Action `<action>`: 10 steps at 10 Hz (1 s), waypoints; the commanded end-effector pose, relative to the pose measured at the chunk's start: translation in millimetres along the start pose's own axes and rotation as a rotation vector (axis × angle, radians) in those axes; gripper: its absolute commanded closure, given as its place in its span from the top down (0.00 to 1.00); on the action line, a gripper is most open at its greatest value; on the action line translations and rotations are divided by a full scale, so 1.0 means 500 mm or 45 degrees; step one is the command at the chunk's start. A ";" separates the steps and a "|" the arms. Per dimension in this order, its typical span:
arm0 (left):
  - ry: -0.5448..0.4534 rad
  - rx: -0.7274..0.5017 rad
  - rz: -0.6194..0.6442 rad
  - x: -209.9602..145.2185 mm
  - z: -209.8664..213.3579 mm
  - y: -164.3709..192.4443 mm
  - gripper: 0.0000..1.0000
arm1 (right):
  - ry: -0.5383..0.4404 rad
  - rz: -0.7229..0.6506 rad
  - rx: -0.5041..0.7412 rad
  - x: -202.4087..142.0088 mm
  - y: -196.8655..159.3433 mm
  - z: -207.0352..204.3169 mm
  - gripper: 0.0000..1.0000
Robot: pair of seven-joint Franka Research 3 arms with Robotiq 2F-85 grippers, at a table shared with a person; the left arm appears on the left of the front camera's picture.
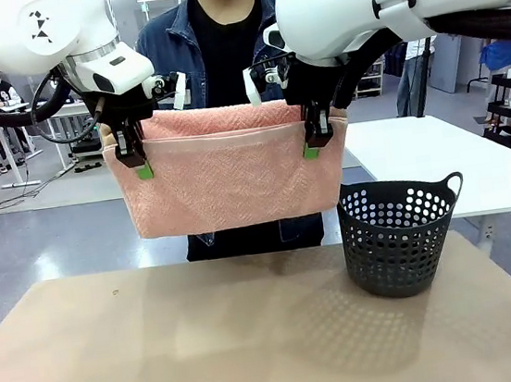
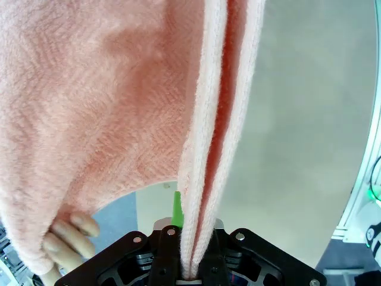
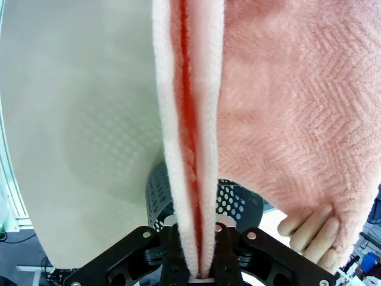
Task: Fold the towel.
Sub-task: Release the end of the 100 cm Hotel Towel you were holding.
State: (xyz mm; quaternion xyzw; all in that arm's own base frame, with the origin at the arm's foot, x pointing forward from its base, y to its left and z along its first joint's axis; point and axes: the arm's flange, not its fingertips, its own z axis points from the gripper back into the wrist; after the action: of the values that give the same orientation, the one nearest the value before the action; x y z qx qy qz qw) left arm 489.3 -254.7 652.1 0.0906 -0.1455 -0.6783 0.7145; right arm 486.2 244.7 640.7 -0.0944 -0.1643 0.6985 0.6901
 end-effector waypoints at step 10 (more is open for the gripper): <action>0.000 0.001 0.001 -0.002 0.001 0.001 0.00 | 0.000 -0.003 -0.004 -0.003 -0.001 0.003 0.00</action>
State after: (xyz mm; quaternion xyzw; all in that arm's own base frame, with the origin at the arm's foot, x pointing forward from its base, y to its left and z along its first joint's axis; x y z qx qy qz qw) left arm 488.7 -255.9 652.1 0.0905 -0.1455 -0.6791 0.7138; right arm 486.1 244.9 640.7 -0.0944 -0.1643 0.6986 0.6900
